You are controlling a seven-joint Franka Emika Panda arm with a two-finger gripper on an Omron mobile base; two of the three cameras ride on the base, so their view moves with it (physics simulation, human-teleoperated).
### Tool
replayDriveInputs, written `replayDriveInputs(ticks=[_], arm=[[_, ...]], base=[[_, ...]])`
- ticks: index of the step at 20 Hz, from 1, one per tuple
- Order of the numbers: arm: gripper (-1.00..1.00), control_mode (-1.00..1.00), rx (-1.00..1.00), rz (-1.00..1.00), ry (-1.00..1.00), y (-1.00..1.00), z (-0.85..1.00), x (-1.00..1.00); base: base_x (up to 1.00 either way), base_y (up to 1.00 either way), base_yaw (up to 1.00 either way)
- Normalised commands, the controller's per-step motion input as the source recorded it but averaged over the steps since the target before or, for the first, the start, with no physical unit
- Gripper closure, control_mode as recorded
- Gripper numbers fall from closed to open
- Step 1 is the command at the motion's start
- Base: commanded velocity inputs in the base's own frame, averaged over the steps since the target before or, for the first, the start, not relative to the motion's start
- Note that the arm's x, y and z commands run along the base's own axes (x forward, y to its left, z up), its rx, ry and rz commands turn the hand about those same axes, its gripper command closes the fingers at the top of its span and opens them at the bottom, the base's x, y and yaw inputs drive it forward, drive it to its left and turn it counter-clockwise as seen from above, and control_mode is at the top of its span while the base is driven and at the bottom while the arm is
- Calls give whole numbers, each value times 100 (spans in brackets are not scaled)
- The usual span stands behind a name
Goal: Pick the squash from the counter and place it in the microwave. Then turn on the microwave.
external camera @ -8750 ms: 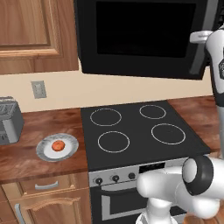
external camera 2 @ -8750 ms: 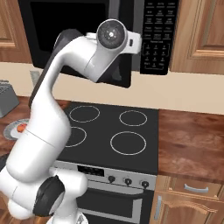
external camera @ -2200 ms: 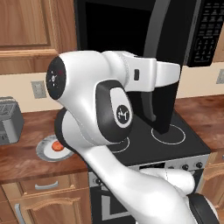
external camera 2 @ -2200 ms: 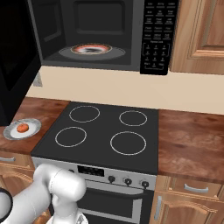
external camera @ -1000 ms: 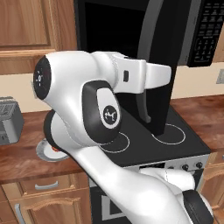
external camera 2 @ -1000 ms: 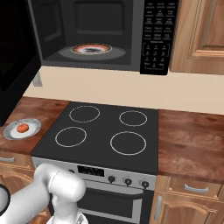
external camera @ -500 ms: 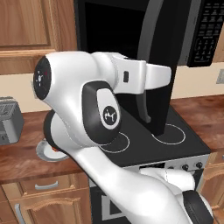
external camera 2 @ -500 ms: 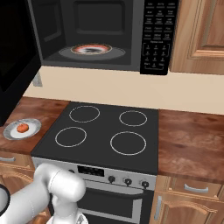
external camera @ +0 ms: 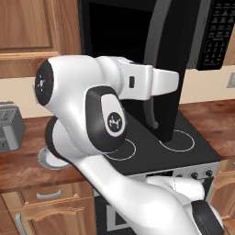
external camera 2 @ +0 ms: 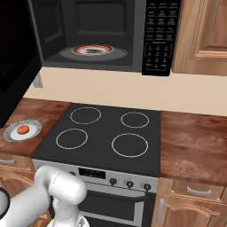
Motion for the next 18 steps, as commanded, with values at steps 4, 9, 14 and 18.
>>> replayDriveInputs(ticks=[4, 9, 14, 18], arm=[[-100, -100, 7, 0, 0, 10, -8, 0], [-100, -100, 10, 5, -8, 12, -8, 0], [-100, -100, 11, 10, -11, 8, -6, 0], [-100, -100, 7, 10, -10, 10, -5, 2]], base=[[0, 0, 0], [0, 0, 0], [0, 0, 0], [0, 0, 0]])
